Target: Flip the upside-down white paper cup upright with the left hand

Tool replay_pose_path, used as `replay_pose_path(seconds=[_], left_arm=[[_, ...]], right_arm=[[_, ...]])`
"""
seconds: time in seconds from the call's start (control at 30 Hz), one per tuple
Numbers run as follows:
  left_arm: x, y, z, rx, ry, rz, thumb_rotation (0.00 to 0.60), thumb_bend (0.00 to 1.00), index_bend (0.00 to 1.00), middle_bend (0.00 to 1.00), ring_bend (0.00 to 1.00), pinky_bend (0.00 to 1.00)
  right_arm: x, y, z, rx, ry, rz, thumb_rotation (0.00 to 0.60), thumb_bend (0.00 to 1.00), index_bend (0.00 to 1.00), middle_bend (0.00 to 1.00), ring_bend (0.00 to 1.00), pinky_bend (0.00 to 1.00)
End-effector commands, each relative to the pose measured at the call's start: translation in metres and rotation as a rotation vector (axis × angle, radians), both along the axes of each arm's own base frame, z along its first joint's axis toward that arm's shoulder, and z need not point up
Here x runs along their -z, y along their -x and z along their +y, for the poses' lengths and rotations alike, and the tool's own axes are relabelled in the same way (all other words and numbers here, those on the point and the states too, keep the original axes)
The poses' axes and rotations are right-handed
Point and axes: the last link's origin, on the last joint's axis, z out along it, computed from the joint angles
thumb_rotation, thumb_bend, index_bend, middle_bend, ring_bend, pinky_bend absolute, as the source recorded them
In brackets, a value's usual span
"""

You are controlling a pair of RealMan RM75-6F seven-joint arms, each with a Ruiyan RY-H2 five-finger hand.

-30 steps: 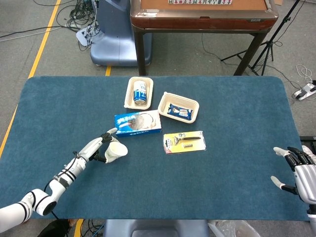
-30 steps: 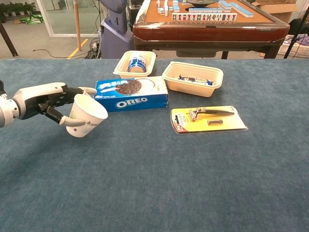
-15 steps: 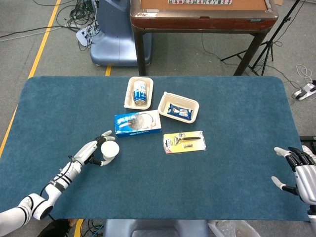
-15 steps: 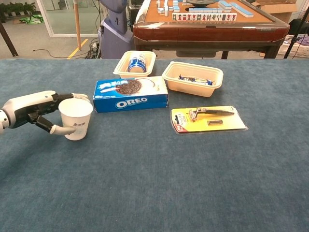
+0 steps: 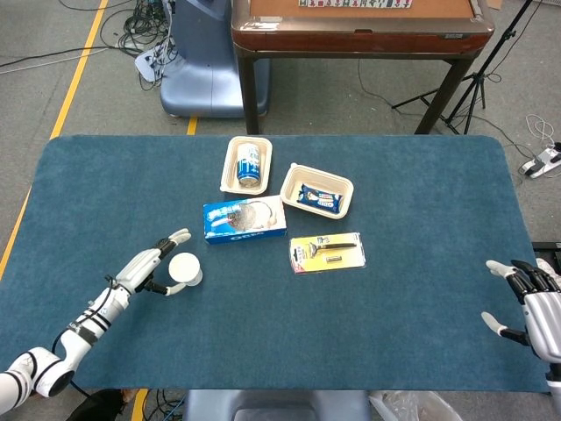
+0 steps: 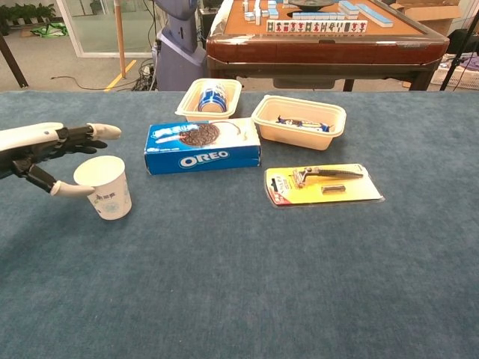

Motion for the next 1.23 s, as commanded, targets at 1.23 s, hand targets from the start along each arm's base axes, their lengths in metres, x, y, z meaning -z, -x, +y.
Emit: replay_pose_path(seconds=[1.23], left_arm=[[-0.107, 0.014, -0.125, -0.149, -0.551, 0.529, 0.600, 0.22, 0.15, 0.00, 0.00, 0.00]], right_arm=[[0.016, -0.006, -0.016, -0.028, -0.085, -0.001, 0.600, 0.19, 0.28, 0.34, 0.15, 0.22]])
